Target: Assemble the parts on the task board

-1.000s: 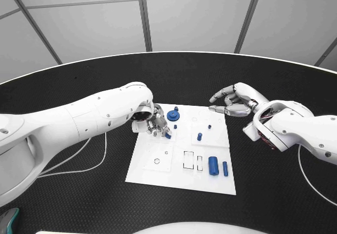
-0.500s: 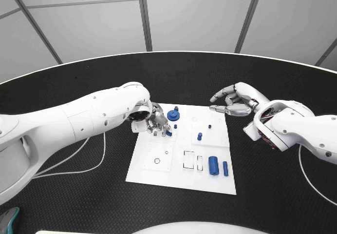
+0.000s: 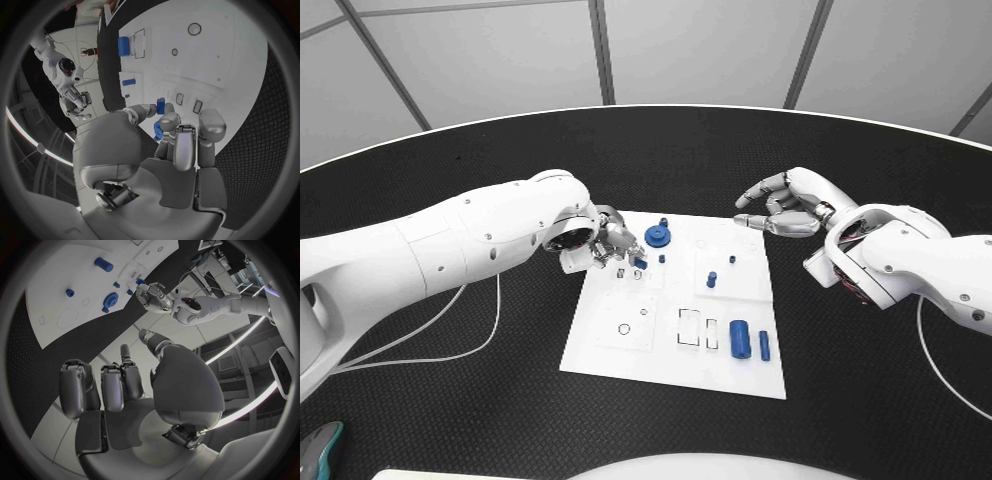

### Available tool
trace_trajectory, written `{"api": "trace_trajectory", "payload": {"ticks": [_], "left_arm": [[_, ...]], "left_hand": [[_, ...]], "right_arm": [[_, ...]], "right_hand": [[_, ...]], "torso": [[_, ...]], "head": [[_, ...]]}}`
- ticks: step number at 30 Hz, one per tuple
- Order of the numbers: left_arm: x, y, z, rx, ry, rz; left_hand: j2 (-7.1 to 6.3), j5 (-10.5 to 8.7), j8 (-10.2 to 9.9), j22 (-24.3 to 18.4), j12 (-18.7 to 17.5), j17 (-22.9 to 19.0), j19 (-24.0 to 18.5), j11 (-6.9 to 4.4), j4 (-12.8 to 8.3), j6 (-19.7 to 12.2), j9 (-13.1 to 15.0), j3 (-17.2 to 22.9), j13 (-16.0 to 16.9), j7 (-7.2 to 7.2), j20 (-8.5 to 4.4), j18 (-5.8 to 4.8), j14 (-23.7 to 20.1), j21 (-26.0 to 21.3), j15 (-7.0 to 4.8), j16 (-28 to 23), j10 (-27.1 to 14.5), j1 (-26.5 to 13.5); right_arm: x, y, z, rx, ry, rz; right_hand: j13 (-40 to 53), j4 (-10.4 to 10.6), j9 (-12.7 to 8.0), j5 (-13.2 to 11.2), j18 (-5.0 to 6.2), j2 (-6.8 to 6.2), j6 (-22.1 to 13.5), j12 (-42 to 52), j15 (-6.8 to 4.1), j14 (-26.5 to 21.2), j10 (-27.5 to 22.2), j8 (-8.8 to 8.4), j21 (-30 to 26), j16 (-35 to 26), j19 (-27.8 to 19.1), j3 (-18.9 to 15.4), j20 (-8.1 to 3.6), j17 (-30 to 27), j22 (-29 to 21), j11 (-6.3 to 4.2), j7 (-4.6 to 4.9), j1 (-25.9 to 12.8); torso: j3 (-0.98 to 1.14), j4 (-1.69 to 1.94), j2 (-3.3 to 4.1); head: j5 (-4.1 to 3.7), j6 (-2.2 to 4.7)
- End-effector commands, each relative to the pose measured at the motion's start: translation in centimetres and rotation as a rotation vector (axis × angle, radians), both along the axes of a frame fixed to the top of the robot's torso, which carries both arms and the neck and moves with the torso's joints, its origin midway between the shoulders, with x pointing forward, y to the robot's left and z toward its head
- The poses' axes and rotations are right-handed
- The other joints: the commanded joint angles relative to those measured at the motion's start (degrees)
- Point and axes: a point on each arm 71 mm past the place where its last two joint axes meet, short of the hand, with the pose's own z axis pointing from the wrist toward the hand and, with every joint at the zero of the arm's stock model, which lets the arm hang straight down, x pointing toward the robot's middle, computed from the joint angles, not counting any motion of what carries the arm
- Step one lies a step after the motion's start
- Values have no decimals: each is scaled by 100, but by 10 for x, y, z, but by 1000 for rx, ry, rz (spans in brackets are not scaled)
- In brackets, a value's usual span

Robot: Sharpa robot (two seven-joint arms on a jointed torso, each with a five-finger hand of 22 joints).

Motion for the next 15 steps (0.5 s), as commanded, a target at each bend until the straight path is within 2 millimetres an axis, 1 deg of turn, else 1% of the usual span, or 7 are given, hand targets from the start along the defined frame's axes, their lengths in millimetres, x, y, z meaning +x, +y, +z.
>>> {"api": "trace_trajectory", "payload": {"ticks": [1,5,8,11,15], "left_arm": [[0,1,1,17,-31,-10],[-1,1,2,38,-55,-26],[-2,1,2,56,-69,-42],[-2,-1,3,74,-85,-53],[-2,-4,3,96,-107,-68]], "left_hand": [[2,84,6,20,36,866,51,-36,-986,56,9,945,23,-9,1,-62,407,29,-45,32,74,-34],[-21,204,-2,66,78,869,73,-47,-1001,94,18,938,76,-22,-8,-70,408,56,-56,34,122,-45],[-39,314,-14,86,87,869,81,-55,-1013,122,24,934,87,-29,-17,-73,408,71,-65,33,141,-50],[-47,368,-21,113,97,870,94,-59,-1019,136,27,928,101,-33,-20,-78,409,86,-69,33,155,-52],[-60,445,-33,122,102,871,98,-65,-1030,158,30,921,108,-40,-23,-79,409,94,-75,34,169,-52]], "right_arm": [[0,0,0,0,0,0],[0,0,0,0,-1,-1],[0,-1,0,0,-1,-1],[0,-1,0,0,-1,-1],[0,0,0,0,-2,0]], "right_hand": [[704,31,9,20,51,22,-34,-2,-27,424,-4,19,-26,-15,177,5,-39,798,744,-19,10,8],[704,31,9,20,51,22,-34,-2,-27,424,-4,19,-26,-15,177,5,-39,798,744,-19,10,8],[705,31,9,20,51,22,-34,-2,-27,424,-4,20,-26,-15,177,5,-39,798,744,-19,10,8],[707,34,9,25,51,20,-37,1,-26,425,-1,23,-27,-12,177,4,-39,804,743,-18,10,5],[707,34,9,25,51,20,-37,1,-26,425,-1,23,-27,-12,177,4,-39,804,743,-18,10,5]], "torso": [[5,-14,3],[3,-17,7],[7,-17,10],[6,-12,14],[3,-14,21]], "head": [[17,-4],[23,-5],[26,-16],[28,-18],[30,-29]]}}
